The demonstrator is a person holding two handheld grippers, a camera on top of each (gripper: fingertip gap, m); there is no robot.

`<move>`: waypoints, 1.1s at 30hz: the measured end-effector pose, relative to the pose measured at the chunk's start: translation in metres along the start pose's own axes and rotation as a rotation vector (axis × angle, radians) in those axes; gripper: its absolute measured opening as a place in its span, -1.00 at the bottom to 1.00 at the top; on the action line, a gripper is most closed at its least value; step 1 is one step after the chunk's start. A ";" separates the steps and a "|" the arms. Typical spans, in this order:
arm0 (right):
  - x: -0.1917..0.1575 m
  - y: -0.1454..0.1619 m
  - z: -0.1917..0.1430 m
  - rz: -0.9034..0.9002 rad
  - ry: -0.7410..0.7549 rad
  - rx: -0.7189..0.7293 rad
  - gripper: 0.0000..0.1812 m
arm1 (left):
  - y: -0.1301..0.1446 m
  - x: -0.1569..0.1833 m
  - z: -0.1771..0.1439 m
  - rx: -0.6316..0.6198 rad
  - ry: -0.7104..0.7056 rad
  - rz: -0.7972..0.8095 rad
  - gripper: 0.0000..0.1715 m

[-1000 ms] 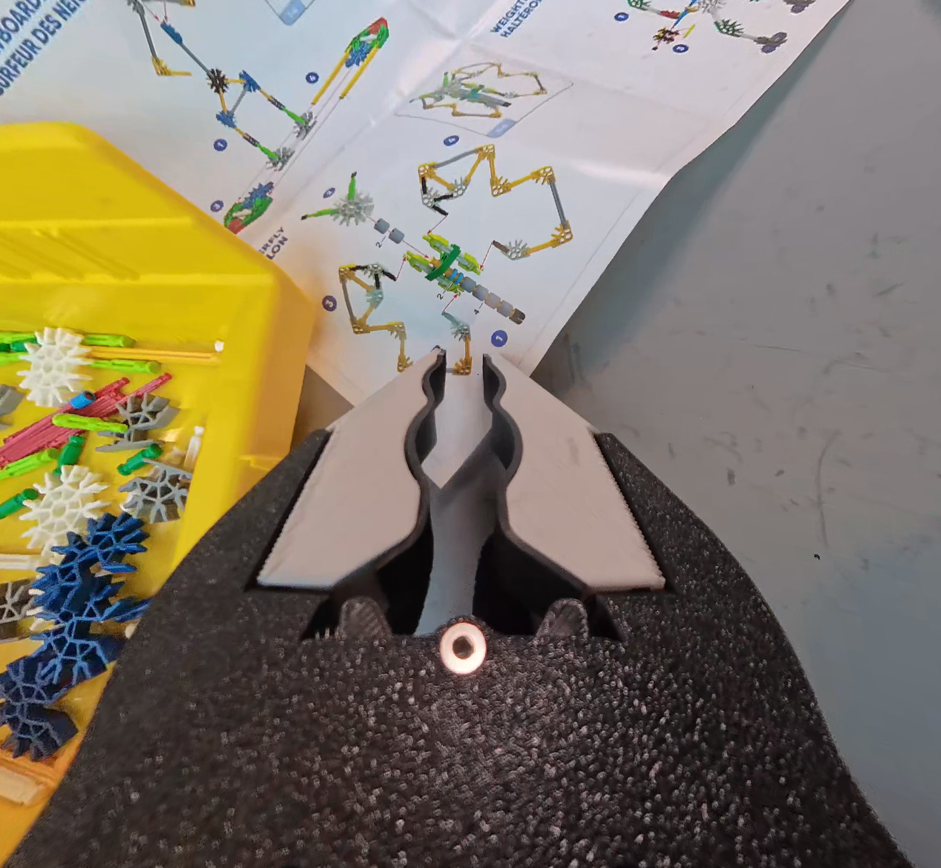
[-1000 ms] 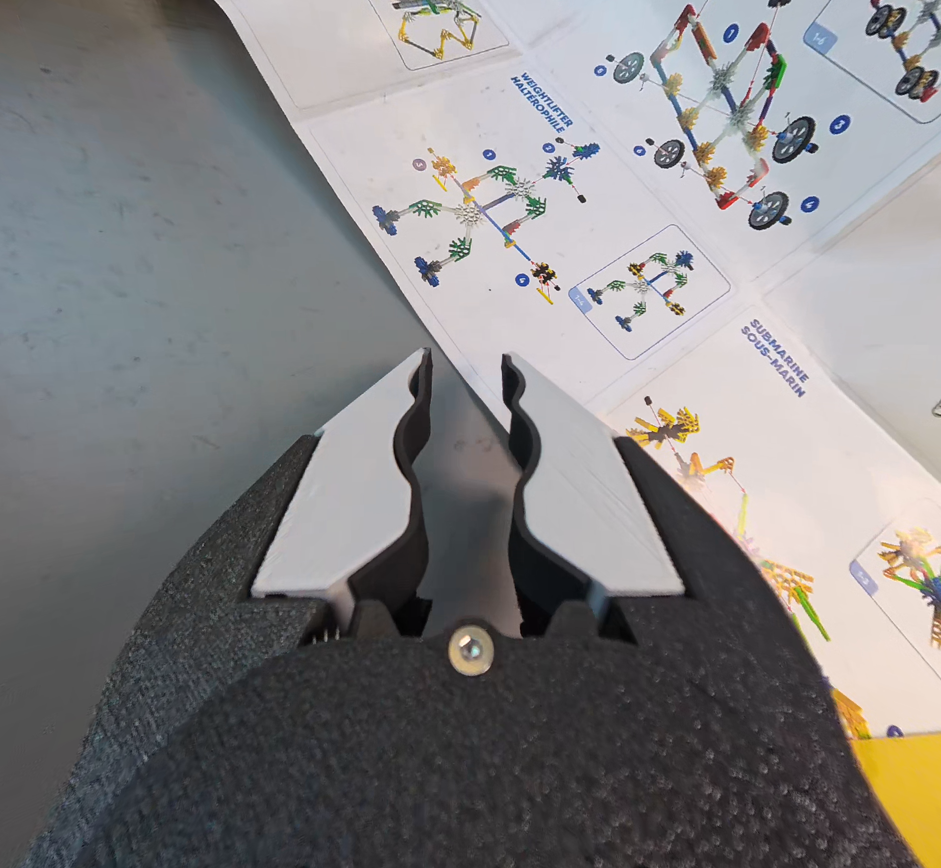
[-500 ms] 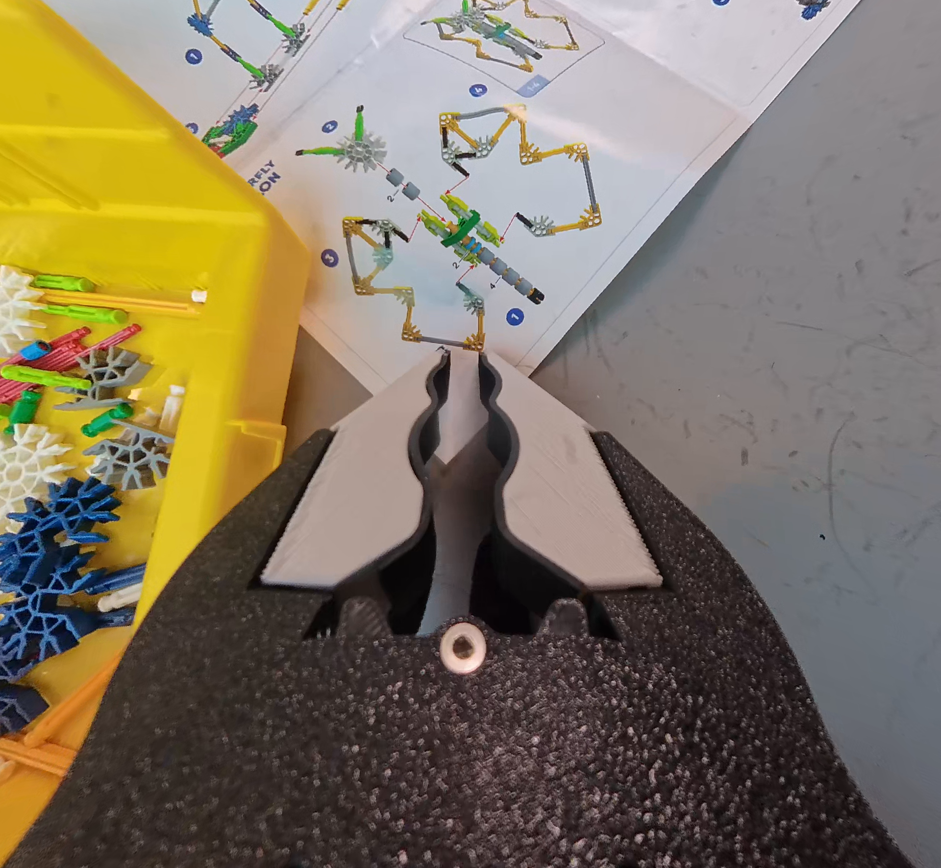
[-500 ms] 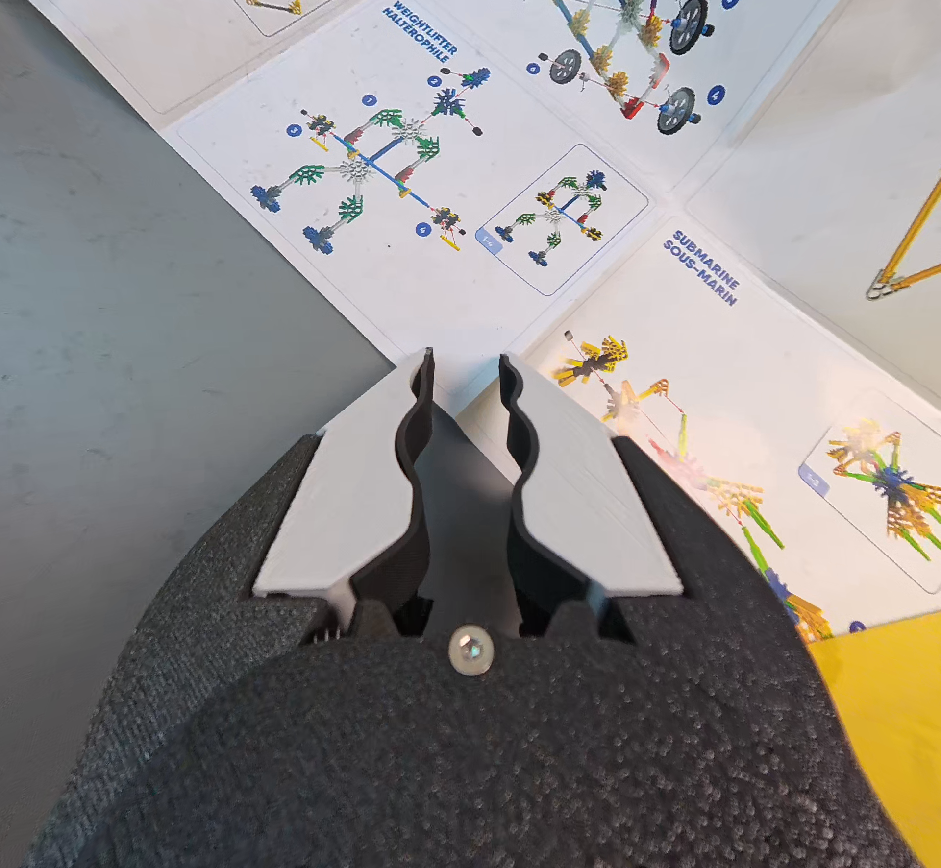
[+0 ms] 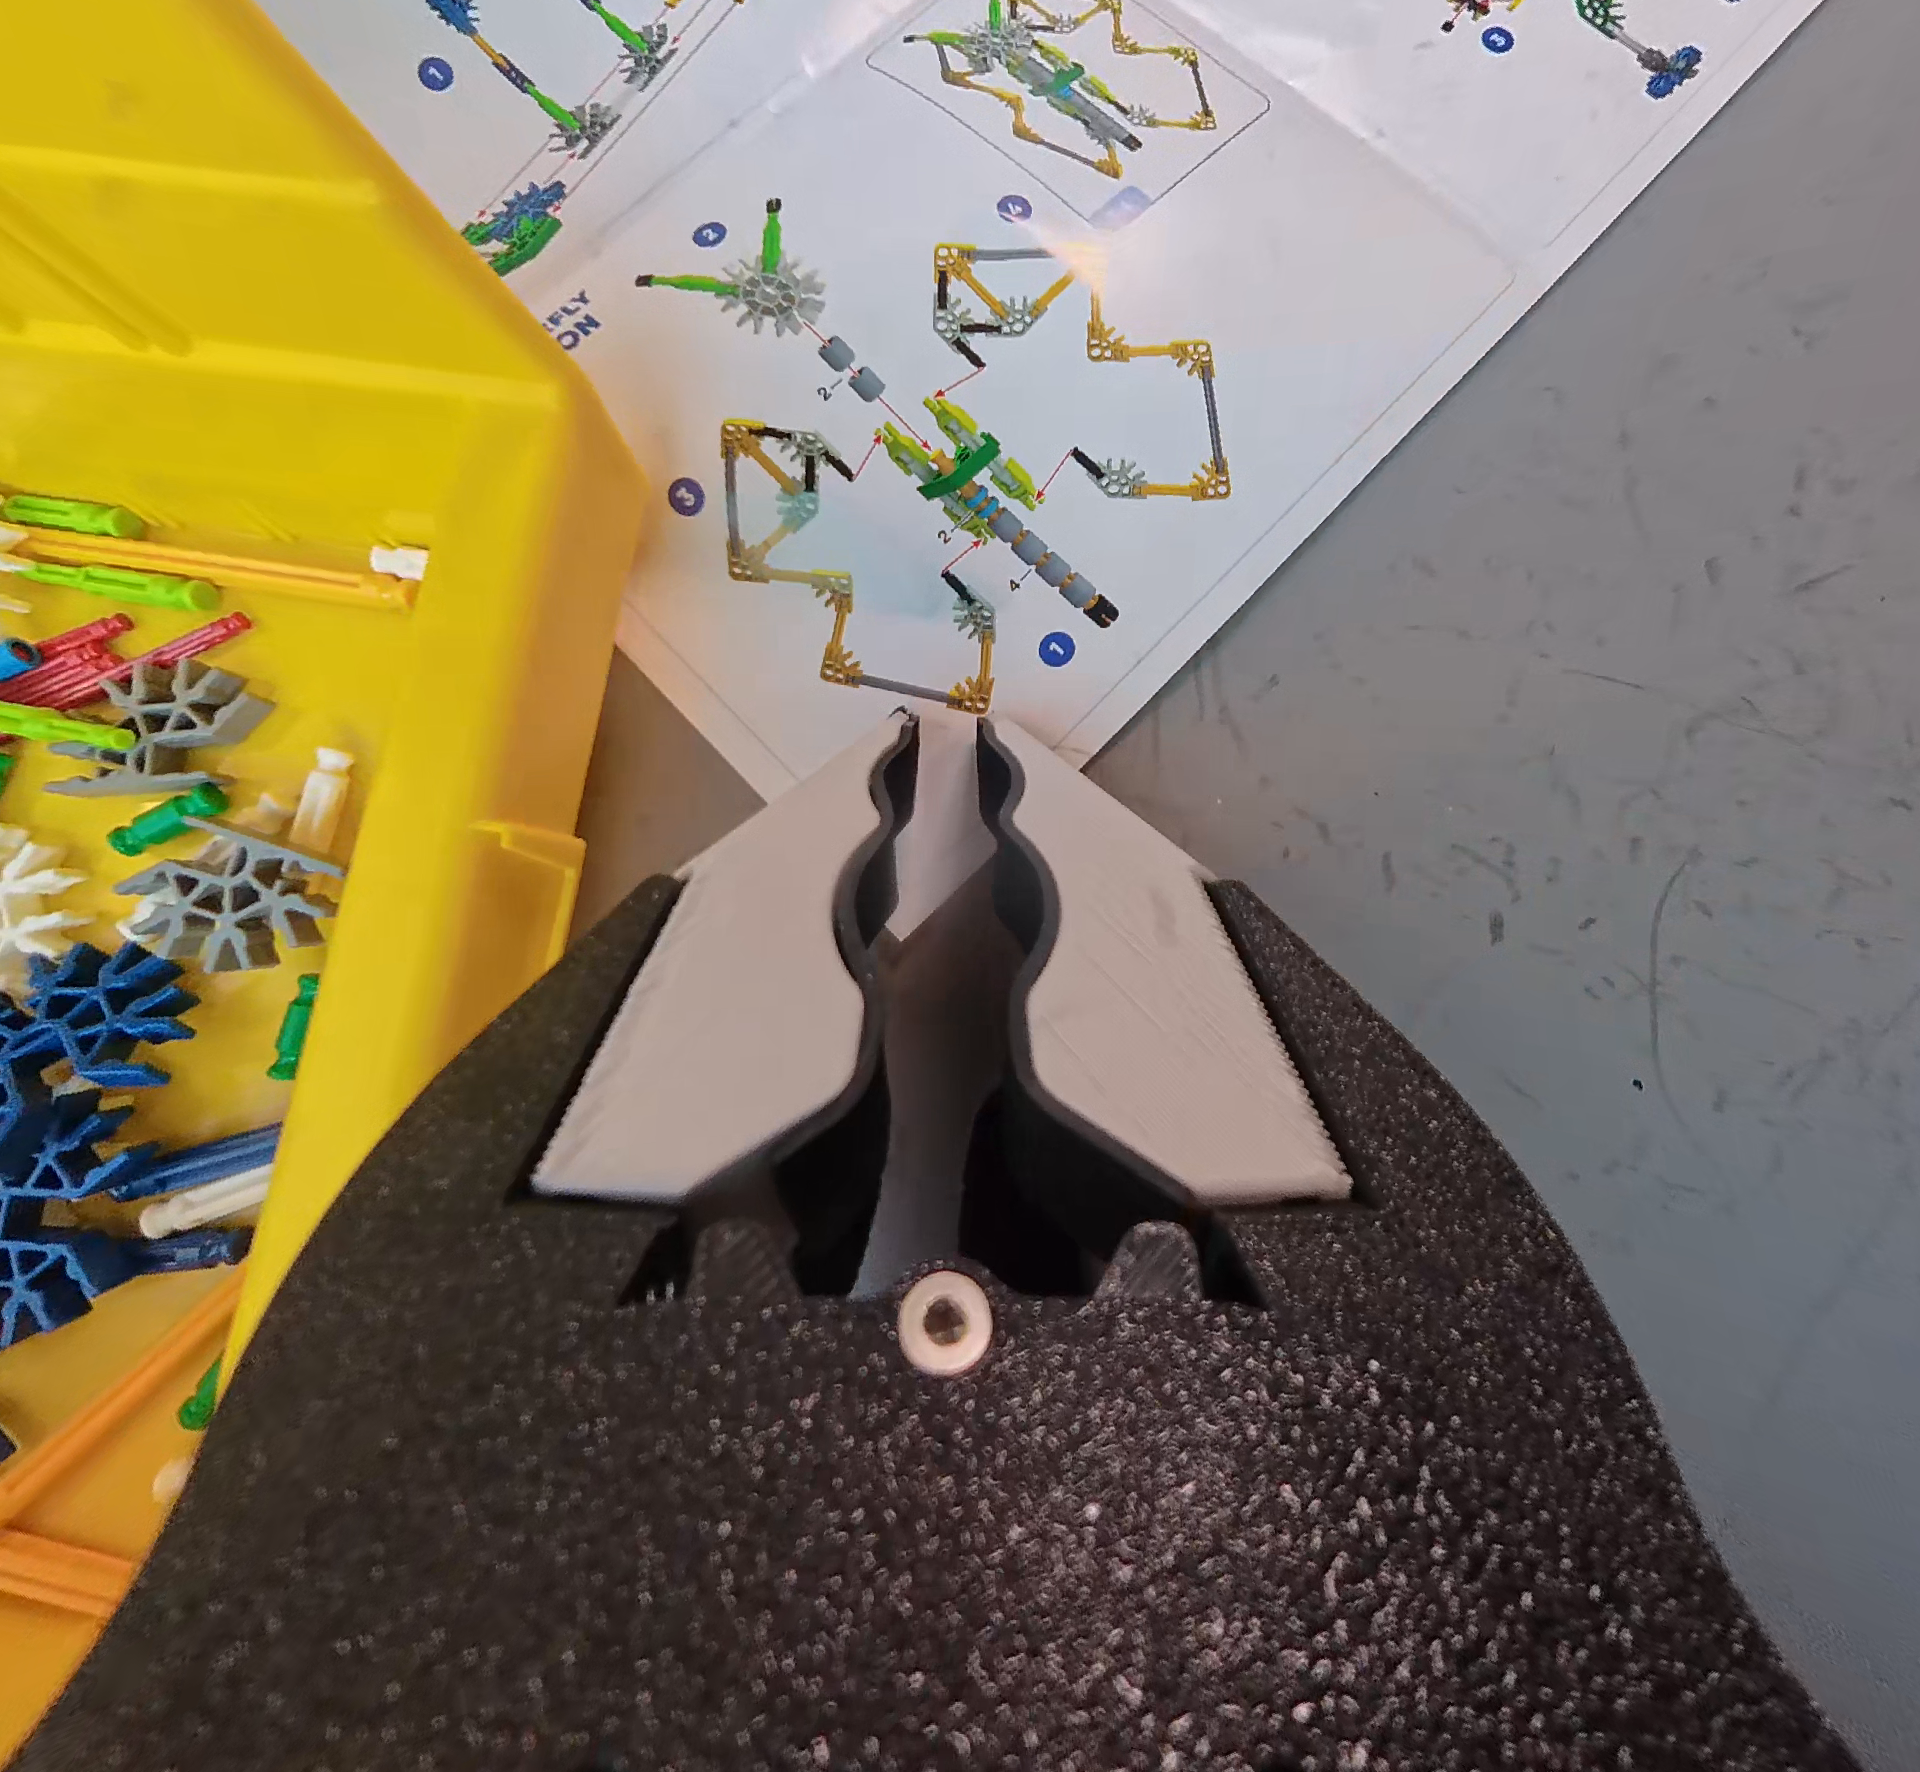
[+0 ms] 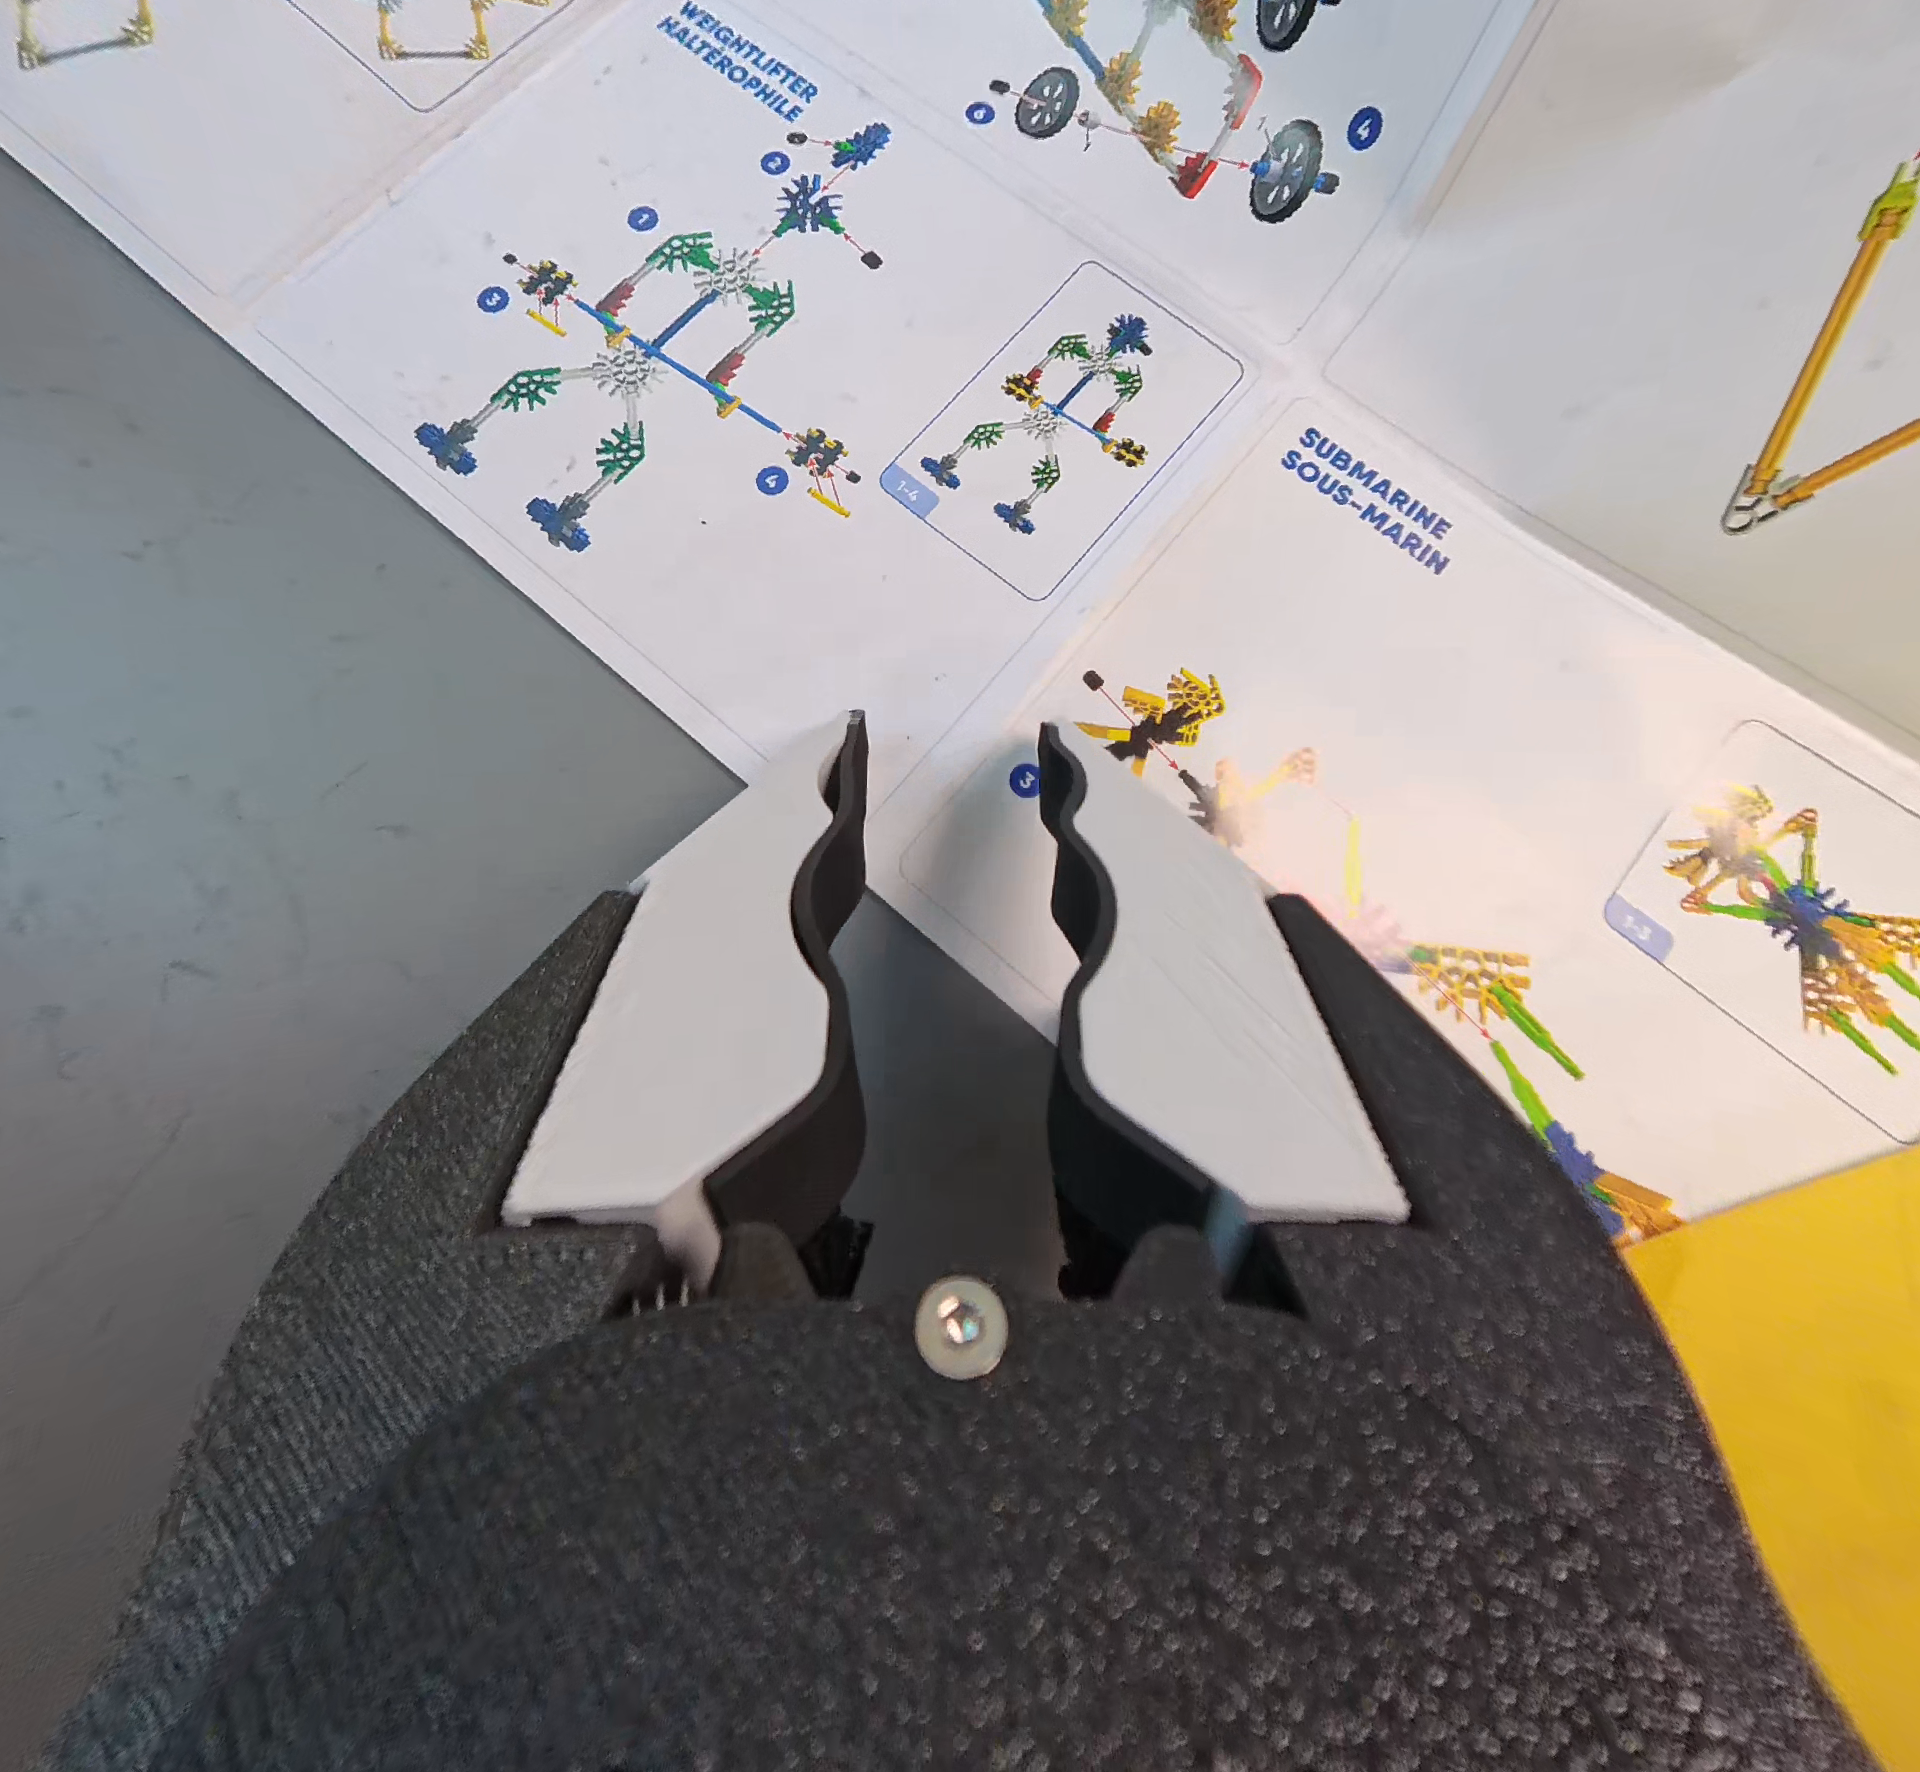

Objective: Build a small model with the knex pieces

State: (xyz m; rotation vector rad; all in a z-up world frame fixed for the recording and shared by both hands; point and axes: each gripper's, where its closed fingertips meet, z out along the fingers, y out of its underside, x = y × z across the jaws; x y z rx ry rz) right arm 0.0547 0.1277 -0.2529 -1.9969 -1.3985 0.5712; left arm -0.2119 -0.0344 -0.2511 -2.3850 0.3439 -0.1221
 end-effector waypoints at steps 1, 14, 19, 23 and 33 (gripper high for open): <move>0.001 0.002 0.001 -0.020 0.014 -0.013 -0.67 | 0.000 0.000 0.000 0.000 0.001 -0.002 -0.87; 0.011 0.003 -0.007 -0.032 0.039 -0.077 -0.61 | 0.002 -0.002 -0.002 -0.030 0.002 -0.025 -0.87; 0.015 0.004 -0.010 -0.021 0.034 -0.093 -0.59 | 0.004 -0.002 -0.003 -0.052 0.001 -0.026 -0.88; 0.016 0.004 -0.010 -0.015 0.029 -0.100 -0.58 | 0.005 -0.002 -0.004 -0.061 -0.002 -0.027 -0.88; -0.003 -0.034 -0.032 -0.108 -0.018 0.083 -0.53 | 0.004 -0.007 -0.004 -0.056 -0.022 0.009 -0.85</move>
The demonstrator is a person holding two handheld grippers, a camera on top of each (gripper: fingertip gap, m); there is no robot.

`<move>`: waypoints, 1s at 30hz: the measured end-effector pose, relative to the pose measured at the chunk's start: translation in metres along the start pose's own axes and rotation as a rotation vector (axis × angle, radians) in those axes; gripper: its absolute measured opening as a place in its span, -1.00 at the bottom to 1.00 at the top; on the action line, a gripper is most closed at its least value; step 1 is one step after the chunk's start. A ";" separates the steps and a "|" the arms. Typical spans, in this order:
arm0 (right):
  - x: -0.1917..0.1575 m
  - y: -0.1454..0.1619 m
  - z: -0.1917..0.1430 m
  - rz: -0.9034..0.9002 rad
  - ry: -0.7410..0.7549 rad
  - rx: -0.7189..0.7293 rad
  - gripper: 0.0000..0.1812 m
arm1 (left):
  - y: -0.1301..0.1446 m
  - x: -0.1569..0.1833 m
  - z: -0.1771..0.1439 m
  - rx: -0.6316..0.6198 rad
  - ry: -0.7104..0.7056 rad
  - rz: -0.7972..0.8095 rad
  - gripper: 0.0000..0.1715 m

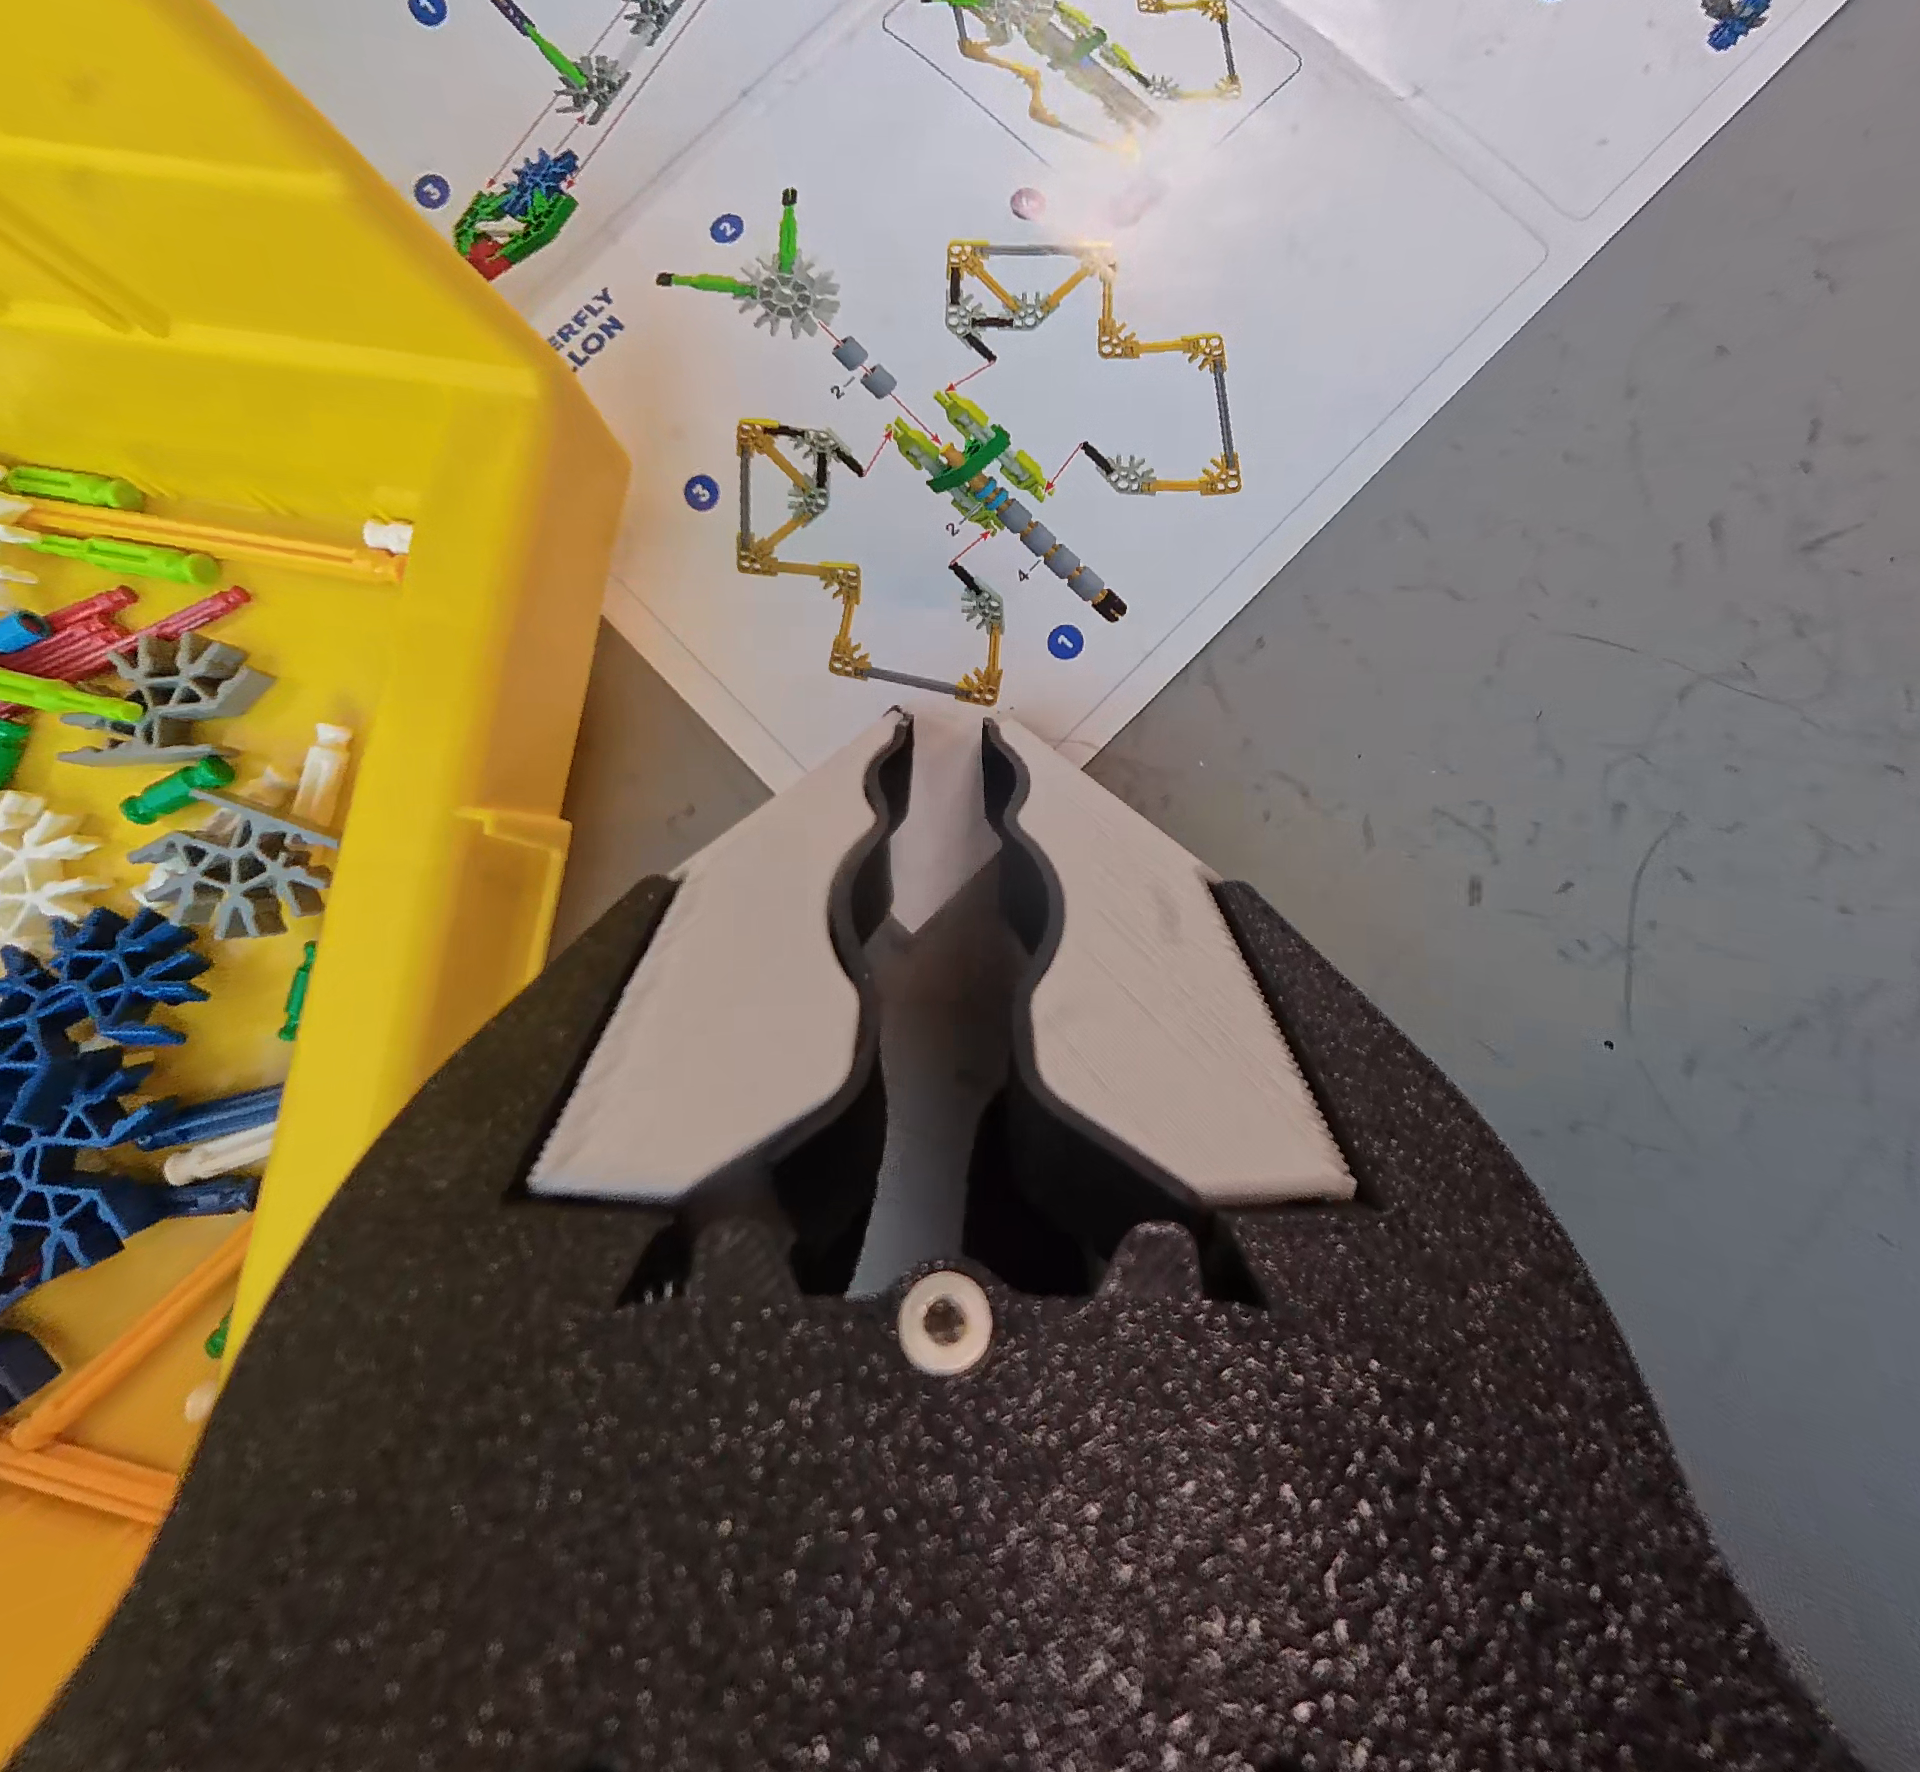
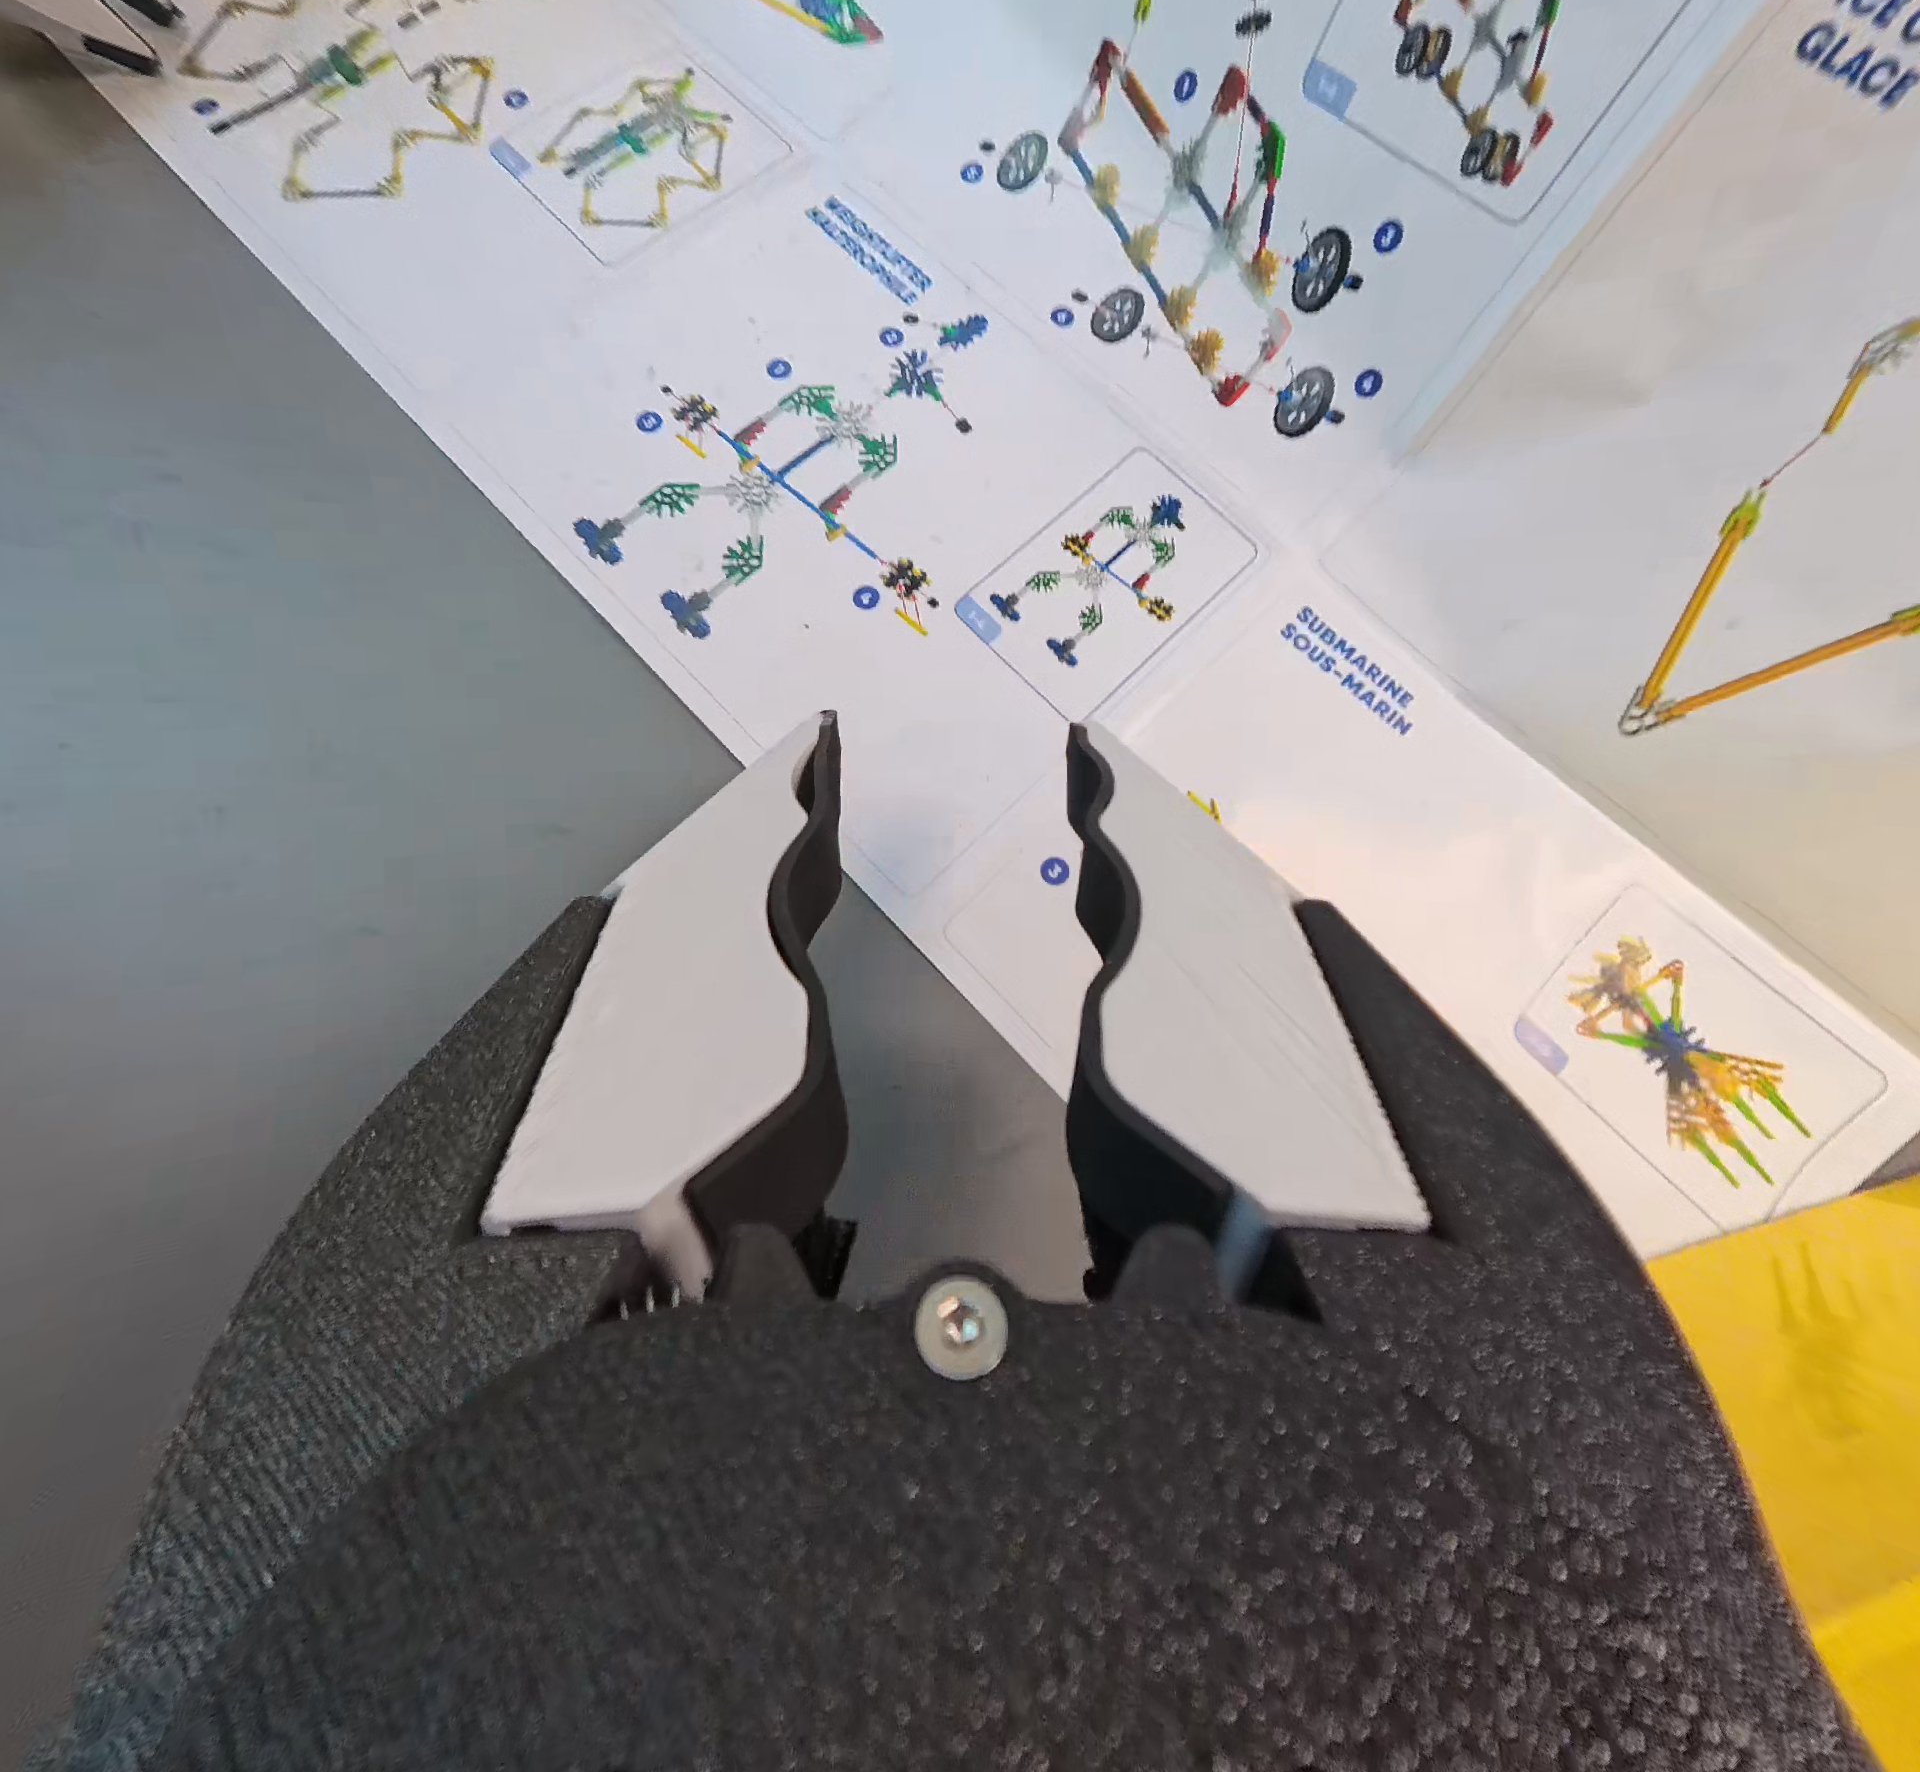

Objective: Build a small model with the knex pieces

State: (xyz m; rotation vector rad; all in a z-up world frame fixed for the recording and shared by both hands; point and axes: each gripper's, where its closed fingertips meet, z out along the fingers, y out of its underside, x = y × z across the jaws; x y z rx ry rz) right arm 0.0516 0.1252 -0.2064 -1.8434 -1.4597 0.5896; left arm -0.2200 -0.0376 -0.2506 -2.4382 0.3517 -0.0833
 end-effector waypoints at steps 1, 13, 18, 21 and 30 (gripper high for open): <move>-0.001 -0.009 -0.005 -0.014 0.008 0.046 -0.54 | 0.000 -0.001 0.000 0.002 -0.012 0.013 -0.82; -0.002 -0.038 -0.062 0.029 0.151 0.444 -0.59 | -0.062 -0.003 -0.034 0.370 -0.181 0.034 -0.78; 0.006 -0.050 -0.085 -0.037 0.276 0.581 -0.54 | -0.118 0.020 -0.104 0.884 -0.020 -0.267 -0.73; 0.015 -0.051 -0.095 -0.051 0.347 0.610 -0.48 | -0.113 0.026 -0.104 0.889 -0.072 -0.255 -0.59; 0.046 -0.052 -0.131 0.014 0.481 0.695 -0.36 | -0.094 0.026 -0.065 0.761 -0.056 -0.209 -0.28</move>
